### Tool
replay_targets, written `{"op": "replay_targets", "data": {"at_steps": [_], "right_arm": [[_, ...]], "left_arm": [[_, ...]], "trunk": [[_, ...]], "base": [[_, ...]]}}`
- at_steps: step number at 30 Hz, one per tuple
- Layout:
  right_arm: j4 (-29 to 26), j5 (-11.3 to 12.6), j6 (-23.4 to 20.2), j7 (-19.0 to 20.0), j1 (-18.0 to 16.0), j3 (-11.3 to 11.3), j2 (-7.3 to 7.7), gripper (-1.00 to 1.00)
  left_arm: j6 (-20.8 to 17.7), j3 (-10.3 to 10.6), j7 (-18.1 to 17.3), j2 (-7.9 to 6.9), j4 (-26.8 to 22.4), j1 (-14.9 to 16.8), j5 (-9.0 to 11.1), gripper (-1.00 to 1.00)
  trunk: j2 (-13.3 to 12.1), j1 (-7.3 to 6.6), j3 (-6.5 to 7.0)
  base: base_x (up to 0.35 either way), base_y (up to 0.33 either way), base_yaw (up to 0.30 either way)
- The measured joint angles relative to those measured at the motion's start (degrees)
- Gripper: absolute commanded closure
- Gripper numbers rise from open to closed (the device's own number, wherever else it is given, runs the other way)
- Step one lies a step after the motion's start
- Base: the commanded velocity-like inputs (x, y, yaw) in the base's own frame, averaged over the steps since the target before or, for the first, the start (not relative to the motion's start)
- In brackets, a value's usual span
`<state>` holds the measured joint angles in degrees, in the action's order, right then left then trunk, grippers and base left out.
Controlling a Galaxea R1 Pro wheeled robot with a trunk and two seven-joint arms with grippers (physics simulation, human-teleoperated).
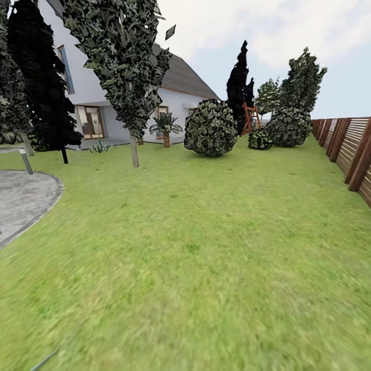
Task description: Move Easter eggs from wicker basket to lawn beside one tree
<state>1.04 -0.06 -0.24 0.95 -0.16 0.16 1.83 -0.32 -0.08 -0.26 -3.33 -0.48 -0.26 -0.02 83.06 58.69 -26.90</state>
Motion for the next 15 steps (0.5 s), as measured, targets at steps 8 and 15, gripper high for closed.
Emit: {"op": "replay_targets", "data": {"at_steps": [8,15], "right_arm": [[0.0,0.0,0.1,0.0,0.0,0.0,0.0,-1.0],[0.0,0.0,0.0,0.0,0.0,0.0,0.0,-1.0]], "left_arm": [[0.0,0.0,0.0,0.0,0.0,0.0,-0.1,-1.0],[0.0,0.0,0.0,0.0,0.0,0.0,-0.1,-1.0]], "trunk": [[0.0,0.0,0.0],[0.0,0.0,0.0]], "base": [[0.333,0.0,0.001],[0.333,0.0,0.0]]}}
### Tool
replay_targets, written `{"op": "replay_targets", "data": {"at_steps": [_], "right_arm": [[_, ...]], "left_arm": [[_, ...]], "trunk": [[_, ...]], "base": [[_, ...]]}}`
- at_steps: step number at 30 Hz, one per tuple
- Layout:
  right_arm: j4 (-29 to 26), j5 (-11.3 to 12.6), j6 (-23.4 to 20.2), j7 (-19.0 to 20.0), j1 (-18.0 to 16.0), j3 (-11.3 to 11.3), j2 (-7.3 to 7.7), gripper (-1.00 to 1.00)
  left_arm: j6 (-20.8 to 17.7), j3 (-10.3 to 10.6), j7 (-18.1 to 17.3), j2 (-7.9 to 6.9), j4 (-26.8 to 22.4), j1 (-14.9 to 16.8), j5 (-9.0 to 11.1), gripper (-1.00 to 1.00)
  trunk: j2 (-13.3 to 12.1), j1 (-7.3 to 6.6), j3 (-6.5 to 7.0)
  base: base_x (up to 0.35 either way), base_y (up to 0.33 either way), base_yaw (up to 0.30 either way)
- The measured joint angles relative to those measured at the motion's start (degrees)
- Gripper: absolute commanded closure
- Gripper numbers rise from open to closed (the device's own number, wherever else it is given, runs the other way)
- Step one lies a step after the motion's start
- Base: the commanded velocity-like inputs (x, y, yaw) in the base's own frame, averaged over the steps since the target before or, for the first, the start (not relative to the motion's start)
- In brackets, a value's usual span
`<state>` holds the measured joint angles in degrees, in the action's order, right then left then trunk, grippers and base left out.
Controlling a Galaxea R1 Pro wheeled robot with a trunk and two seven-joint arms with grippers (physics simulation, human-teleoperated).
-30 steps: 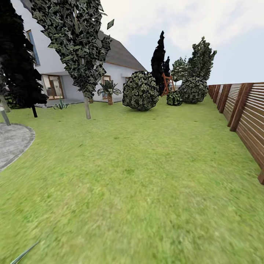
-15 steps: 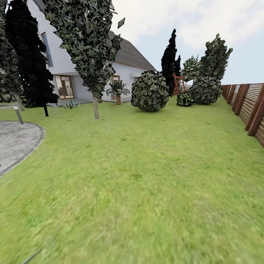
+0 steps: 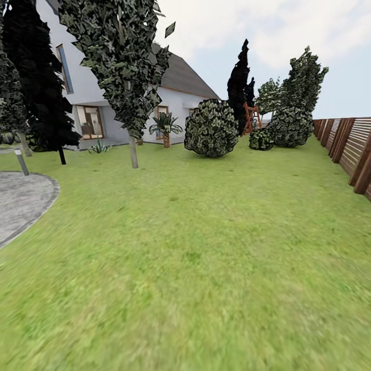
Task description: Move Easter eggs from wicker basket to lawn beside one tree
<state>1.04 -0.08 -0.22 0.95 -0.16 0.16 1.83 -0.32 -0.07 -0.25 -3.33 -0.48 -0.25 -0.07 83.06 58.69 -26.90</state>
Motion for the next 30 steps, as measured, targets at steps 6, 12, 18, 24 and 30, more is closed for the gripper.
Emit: {"op": "replay_targets", "data": {"at_steps": [6,12,18,24,30], "right_arm": [[0.0,0.0,0.0,0.0,0.0,0.0,0.0,-1.0],[0.0,0.0,0.0,0.0,0.0,0.0,0.0,-1.0],[0.0,0.0,0.0,0.0,0.0,0.0,0.0,-1.0],[0.0,0.0,0.0,0.0,0.0,0.0,0.0,-1.0],[0.0,0.0,0.0,0.0,0.0,0.0,0.0,-1.0]], "left_arm": [[0.0,0.0,0.0,0.0,0.0,0.0,0.0,-1.0],[0.0,0.0,0.0,0.0,0.0,0.0,0.0,-1.0],[0.0,0.0,0.0,0.0,0.0,0.0,0.0,-1.0],[0.0,0.0,0.0,0.0,0.0,0.0,0.0,-1.0],[0.0,0.0,0.0,0.0,0.0,0.0,0.0,-1.0]], "trunk": [[0.0,0.0,0.0],[0.0,0.0,0.0],[0.0,0.0,0.0],[0.0,0.0,0.0],[0.0,0.0,0.0]], "base": [[0.333,0.0,0.0],[0.333,0.0,0.0],[0.333,0.0,0.0],[0.333,0.0,0.0],[0.333,0.0,0.0]]}}
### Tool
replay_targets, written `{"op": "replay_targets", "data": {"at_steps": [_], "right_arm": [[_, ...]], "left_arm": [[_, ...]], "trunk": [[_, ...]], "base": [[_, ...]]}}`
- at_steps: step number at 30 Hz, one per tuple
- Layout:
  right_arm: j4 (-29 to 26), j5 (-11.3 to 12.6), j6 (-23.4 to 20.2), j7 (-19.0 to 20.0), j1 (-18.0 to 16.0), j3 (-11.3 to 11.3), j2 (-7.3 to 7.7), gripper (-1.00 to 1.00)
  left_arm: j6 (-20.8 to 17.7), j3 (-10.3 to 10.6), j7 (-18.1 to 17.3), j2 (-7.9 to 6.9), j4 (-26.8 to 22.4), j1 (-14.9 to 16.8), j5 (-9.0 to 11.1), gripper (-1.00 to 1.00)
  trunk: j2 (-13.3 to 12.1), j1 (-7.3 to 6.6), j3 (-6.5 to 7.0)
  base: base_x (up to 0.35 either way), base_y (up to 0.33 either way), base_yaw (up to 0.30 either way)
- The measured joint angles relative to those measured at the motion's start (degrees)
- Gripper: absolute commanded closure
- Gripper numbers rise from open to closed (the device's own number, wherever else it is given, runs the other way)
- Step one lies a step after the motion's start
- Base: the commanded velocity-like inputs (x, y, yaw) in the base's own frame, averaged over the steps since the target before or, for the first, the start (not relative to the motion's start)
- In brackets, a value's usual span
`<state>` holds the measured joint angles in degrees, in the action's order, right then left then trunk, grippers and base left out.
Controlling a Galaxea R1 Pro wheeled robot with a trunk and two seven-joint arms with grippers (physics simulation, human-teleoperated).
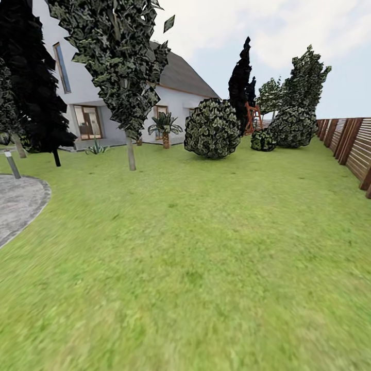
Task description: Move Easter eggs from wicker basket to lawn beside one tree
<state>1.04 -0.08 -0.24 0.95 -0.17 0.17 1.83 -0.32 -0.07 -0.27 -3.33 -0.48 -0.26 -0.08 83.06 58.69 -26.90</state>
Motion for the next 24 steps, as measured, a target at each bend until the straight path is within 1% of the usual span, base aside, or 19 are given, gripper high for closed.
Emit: {"op": "replay_targets", "data": {"at_steps": [24], "right_arm": [[0.0,0.0,0.0,0.0,0.0,0.0,0.0,-1.0]], "left_arm": [[0.0,0.1,0.0,0.0,0.0,0.0,0.0,-1.0]], "trunk": [[0.0,0.0,0.0]], "base": [[0.333,0.0,0.0]]}}
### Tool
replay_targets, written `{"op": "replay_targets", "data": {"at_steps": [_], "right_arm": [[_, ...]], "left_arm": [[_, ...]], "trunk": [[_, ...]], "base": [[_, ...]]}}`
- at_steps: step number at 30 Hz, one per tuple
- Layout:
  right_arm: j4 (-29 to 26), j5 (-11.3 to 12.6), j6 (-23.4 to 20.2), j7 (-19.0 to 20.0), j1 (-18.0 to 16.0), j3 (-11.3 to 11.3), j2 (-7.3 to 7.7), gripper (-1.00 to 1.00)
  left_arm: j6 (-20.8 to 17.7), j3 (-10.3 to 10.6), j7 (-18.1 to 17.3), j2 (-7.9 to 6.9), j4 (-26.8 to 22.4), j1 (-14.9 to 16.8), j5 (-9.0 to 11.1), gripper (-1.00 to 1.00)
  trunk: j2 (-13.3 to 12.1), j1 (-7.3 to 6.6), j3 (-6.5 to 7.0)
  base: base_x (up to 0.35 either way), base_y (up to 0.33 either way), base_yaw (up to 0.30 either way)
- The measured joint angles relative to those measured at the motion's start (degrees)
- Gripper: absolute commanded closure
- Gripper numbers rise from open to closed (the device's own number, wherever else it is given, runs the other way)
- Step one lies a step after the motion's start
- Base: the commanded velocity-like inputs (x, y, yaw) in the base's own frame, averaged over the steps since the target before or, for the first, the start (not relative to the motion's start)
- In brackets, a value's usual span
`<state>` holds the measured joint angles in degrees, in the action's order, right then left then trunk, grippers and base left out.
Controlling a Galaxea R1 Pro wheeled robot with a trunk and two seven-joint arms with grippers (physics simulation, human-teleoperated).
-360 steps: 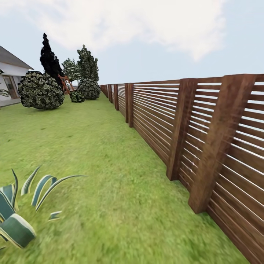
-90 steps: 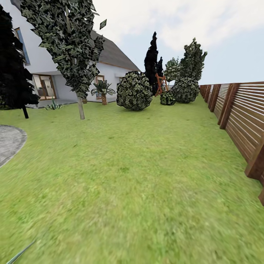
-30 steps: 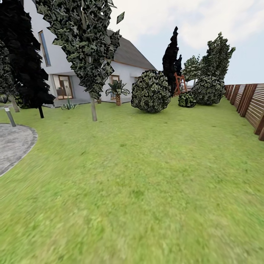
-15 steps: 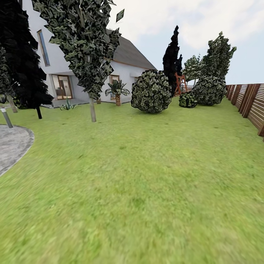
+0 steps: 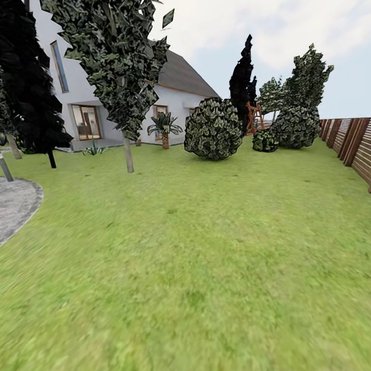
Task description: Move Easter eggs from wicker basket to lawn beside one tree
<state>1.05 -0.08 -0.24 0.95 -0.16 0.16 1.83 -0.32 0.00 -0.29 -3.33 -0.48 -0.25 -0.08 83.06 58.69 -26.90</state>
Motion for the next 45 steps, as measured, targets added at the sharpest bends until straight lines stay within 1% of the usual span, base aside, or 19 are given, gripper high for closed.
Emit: {"op": "replay_targets", "data": {"at_steps": [45], "right_arm": [[0.0,0.0,-0.1,0.0,0.0,0.0,0.0,-1.0]], "left_arm": [[0.0,0.0,0.0,0.0,0.0,0.0,0.0,-1.0]], "trunk": [[0.0,0.0,0.0]], "base": [[0.333,0.0,0.0]]}}
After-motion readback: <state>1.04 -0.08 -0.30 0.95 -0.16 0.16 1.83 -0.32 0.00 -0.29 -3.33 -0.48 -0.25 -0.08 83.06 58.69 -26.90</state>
